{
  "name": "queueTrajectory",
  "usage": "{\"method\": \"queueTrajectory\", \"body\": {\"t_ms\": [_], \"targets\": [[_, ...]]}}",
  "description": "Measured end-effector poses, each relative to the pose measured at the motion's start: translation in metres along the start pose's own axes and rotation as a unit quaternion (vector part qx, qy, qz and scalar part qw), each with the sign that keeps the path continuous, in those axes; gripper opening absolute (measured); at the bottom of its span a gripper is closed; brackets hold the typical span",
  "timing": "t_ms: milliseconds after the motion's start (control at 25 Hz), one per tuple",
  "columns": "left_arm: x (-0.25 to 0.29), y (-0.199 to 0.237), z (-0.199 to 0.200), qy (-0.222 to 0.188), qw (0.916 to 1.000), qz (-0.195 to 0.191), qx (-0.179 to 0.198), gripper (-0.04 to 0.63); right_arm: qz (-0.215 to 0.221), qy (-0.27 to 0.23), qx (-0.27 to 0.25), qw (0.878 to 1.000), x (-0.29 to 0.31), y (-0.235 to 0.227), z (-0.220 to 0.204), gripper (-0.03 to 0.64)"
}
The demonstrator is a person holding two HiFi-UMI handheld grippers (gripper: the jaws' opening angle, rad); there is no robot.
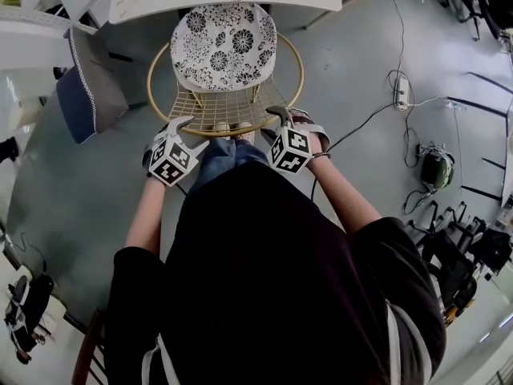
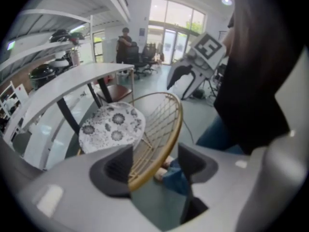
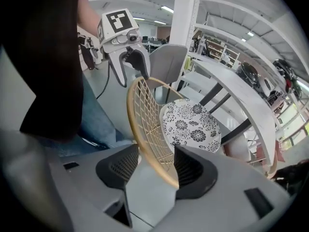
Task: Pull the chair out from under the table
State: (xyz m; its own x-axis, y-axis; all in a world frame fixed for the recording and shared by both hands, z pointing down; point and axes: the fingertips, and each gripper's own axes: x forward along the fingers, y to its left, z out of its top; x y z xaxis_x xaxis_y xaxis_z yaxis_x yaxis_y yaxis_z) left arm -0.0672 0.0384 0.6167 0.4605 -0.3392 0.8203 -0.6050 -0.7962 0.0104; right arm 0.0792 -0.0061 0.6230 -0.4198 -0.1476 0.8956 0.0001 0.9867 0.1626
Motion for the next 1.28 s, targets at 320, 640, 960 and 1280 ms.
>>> {"method": "queueTrajectory", "body": {"t_ms": [320, 640, 960, 1280], "targets": [[0.034, 0.001, -0.031, 0.111, 0.9797, -0.013, 0.166, 0.301, 0.0, 0.065, -0.104, 0.992, 0.035, 0.007, -0.011, 0.196], [0.068, 0.003, -0.061, 0.199, 0.9342, -0.016, 0.296, 0.28, -0.011, 0.135, -0.215, 0.967, 0.071, 0.01, -0.029, 0.196], [0.079, 0.006, -0.084, 0.229, 0.9112, -0.021, 0.342, 0.117, -0.056, 0.17, -0.274, 0.945, 0.083, 0.004, -0.037, 0.046], [0.078, 0.009, -0.082, 0.228, 0.9097, -0.011, 0.347, 0.075, -0.036, 0.198, -0.256, 0.946, 0.084, 0.005, -0.038, 0.037]]}}
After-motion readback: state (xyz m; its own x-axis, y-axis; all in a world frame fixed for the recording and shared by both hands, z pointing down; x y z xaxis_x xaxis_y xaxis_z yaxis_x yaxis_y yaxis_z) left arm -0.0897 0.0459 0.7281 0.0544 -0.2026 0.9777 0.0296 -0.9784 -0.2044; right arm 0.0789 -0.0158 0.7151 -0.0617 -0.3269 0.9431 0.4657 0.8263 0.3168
